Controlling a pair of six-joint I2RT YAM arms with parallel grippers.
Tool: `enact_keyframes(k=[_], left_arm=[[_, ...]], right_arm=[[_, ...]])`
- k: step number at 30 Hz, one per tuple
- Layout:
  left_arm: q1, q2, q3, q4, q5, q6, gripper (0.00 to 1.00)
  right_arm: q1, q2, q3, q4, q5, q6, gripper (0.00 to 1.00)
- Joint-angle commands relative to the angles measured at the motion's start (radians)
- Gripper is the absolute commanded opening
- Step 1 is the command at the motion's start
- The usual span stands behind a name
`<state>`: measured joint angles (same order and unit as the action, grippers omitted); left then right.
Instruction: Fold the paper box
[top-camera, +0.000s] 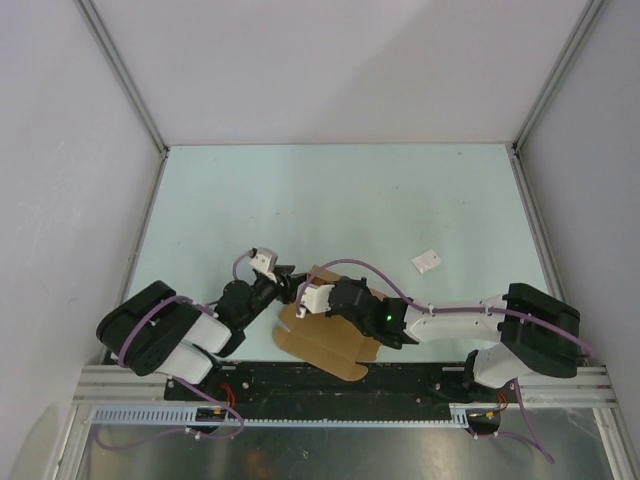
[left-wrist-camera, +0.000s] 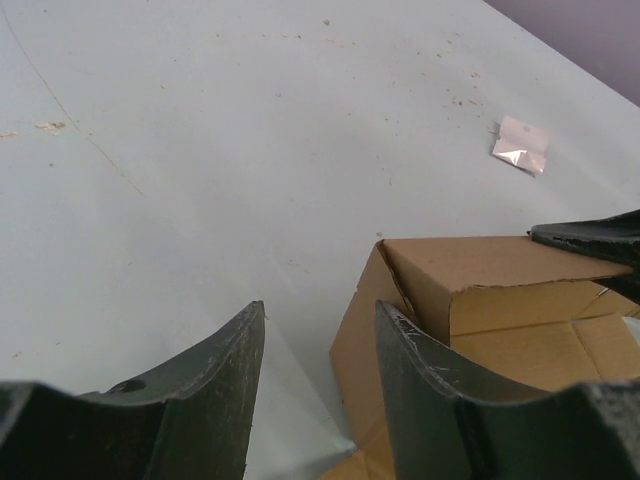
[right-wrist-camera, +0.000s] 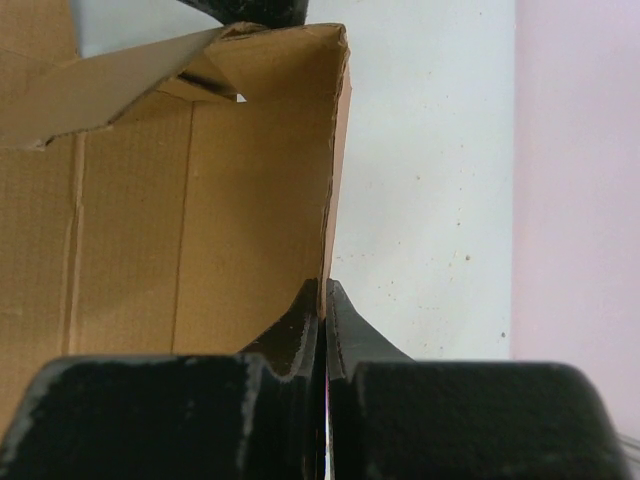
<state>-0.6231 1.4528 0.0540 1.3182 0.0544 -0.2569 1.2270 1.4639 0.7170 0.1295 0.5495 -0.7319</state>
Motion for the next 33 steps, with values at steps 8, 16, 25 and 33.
enact_keyframes(k=[8, 16, 25, 33], left_arm=[[-0.018, 0.003, -0.186, 0.358, -0.102, 0.051, 0.53], [-0.018, 0.049, -0.122, 0.36, -0.136, 0.071, 0.53], [-0.018, 0.152, -0.06, 0.36, -0.005, 0.091, 0.53], [-0.018, 0.115, -0.06, 0.36, 0.038, 0.114, 0.53]], right_arm=[[-0.056, -0.037, -0.022, -0.051, -0.034, -0.061, 0.0], [-0.1, -0.046, -0.022, -0.025, -0.008, -0.147, 0.0], [-0.115, -0.068, -0.028, -0.004, 0.0, -0.187, 0.0], [-0.123, -0.073, -0.031, 0.004, -0.011, -0.182, 0.0]])
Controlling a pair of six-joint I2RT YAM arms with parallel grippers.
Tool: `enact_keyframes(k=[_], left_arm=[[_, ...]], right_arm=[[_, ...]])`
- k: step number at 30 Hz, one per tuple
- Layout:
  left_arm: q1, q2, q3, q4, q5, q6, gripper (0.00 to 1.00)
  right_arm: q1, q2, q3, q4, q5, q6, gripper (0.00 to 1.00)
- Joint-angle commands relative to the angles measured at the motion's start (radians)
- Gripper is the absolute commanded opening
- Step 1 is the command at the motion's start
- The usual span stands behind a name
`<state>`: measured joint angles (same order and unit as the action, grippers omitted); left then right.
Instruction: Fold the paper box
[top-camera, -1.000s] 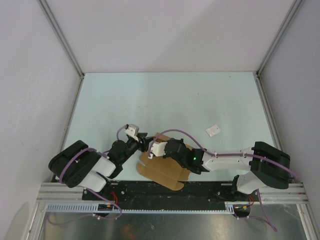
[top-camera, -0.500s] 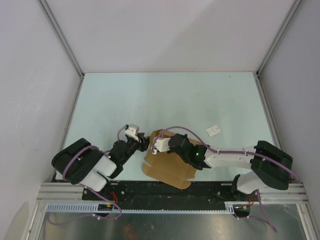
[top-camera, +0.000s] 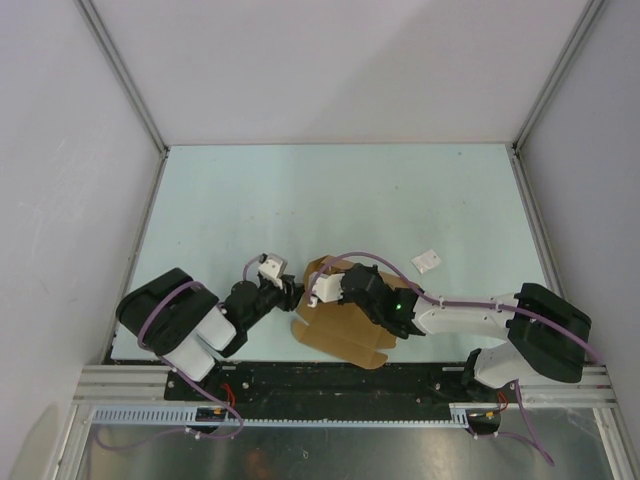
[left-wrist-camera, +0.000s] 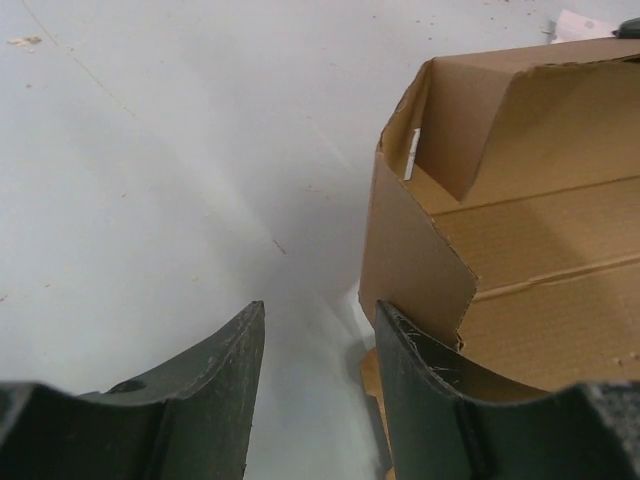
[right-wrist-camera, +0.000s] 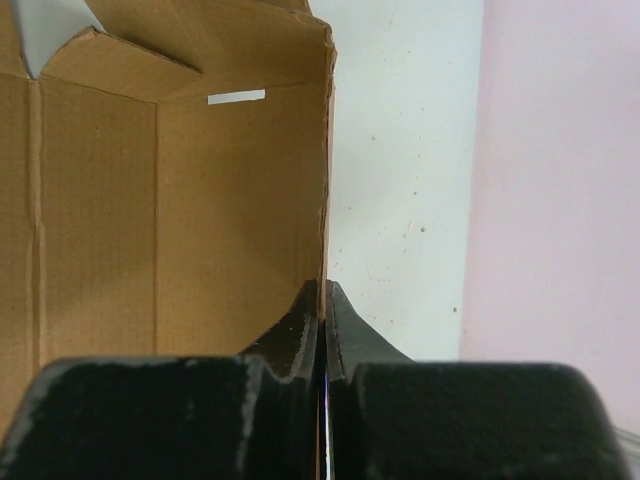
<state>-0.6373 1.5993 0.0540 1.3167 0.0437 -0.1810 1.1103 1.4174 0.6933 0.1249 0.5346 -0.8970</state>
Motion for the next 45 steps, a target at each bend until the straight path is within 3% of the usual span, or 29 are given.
enact_keyframes(k=[1, 19, 32, 39, 45], left_arm=[[-0.004, -0.033, -0.06, 0.362, 0.051, 0.04, 0.53], [-0.004, 0.033, 0.026, 0.363, 0.202, 0.095, 0.52], [-0.001, 0.028, 0.05, 0.363, 0.15, 0.112, 0.51], [-0.002, 0.039, 0.061, 0.363, 0.176, 0.12, 0.66], [-0.001, 0.013, 0.038, 0.363, 0.222, 0.15, 0.66]], right_arm=[[-0.006, -0.026, -0.008, 0.005, 0.001, -0.016, 0.0], [-0.006, 0.005, -0.038, 0.039, -0.019, -0.042, 0.0], [0.0, 0.012, -0.041, 0.035, -0.053, -0.036, 0.0], [0.003, 0.018, -0.04, 0.032, -0.068, -0.034, 0.0], [0.002, 0.015, -0.041, 0.025, -0.081, -0.033, 0.0]])
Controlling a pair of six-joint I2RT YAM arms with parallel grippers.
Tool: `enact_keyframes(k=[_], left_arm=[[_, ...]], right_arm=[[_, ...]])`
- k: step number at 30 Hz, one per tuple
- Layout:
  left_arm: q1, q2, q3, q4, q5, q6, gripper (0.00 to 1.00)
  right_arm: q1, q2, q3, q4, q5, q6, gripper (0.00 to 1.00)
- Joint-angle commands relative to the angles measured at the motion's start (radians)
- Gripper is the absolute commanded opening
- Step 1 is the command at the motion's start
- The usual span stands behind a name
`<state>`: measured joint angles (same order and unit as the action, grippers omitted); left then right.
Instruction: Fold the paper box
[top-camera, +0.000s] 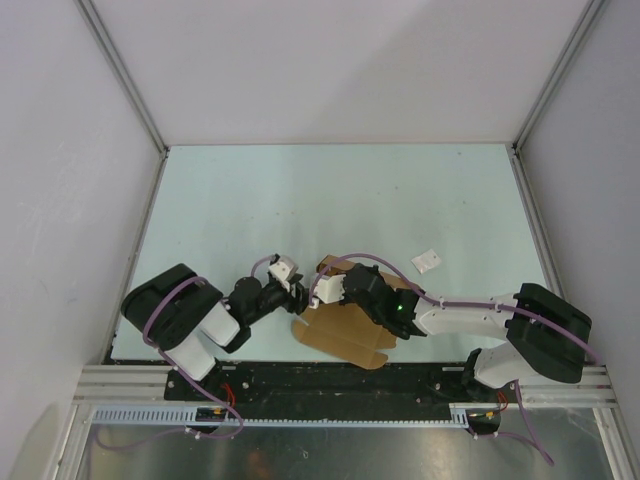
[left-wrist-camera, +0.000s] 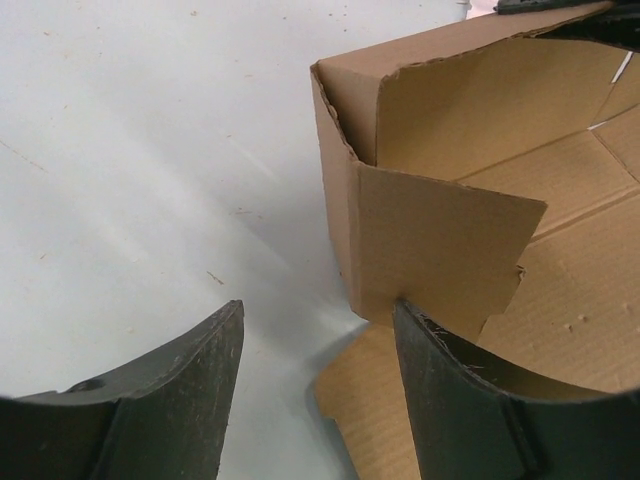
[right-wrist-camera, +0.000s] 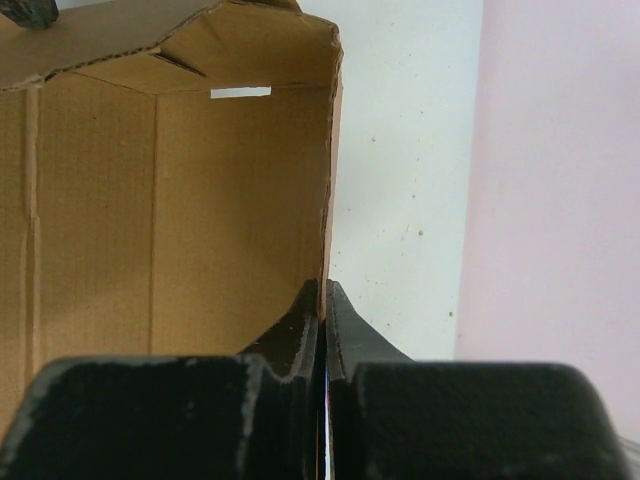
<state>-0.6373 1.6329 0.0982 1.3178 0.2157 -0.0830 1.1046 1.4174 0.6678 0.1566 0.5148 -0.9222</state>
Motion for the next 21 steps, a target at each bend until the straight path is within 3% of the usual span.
enact_keyframes(k=[1, 8, 21], left_arm=[[-0.001, -0.025, -0.008, 0.362, 0.062, 0.054, 0.66], [0.001, -0.022, 0.003, 0.362, 0.145, 0.055, 0.65], [0.001, 0.048, 0.069, 0.362, 0.116, 0.04, 0.64]], right_arm=[[0.008, 0.014, -0.016, -0.008, -0.062, -0.006, 0.0], [0.008, 0.017, -0.016, -0.008, -0.067, -0.004, 0.0], [0.026, 0.041, -0.02, -0.002, -0.081, 0.022, 0.0]])
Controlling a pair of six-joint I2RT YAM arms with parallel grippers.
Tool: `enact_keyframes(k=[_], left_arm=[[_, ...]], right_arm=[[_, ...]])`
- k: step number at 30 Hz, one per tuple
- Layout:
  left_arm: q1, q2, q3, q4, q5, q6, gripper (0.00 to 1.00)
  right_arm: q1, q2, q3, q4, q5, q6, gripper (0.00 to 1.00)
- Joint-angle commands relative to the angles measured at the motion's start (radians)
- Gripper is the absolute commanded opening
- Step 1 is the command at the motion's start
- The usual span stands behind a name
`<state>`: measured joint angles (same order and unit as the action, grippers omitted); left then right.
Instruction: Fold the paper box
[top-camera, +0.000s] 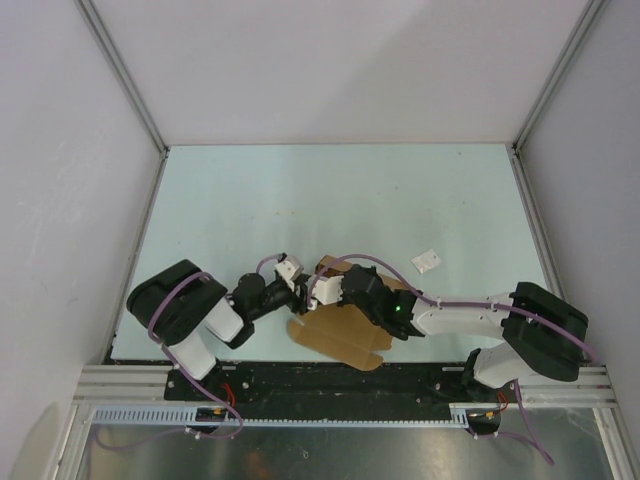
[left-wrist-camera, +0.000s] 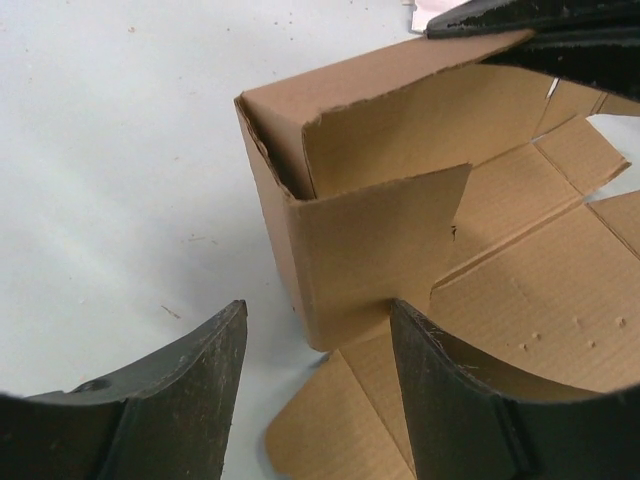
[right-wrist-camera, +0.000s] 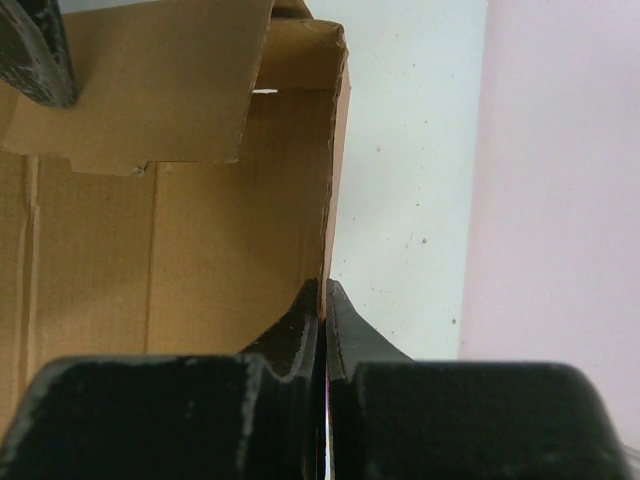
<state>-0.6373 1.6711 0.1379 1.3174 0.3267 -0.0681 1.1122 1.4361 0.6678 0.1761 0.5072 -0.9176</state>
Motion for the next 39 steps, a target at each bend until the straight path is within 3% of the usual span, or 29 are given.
enact_keyframes(k=[1, 13, 25, 39], left_arm=[[0.001, 0.01, 0.031, 0.362, 0.003, 0.025, 0.64], [-0.001, 0.079, 0.092, 0.364, 0.012, -0.021, 0.61], [-0.01, 0.041, 0.043, 0.364, -0.041, -0.021, 0.58], [-0.021, 0.033, 0.035, 0.364, -0.084, -0.038, 0.54]], right_arm=[[0.024, 0.021, -0.02, -0.023, -0.072, 0.014, 0.0], [0.057, 0.015, -0.034, -0.027, -0.056, 0.026, 0.0], [0.097, 0.05, -0.065, 0.069, -0.006, 0.02, 0.0], [0.117, 0.081, -0.1, 0.169, 0.019, 0.017, 0.24]])
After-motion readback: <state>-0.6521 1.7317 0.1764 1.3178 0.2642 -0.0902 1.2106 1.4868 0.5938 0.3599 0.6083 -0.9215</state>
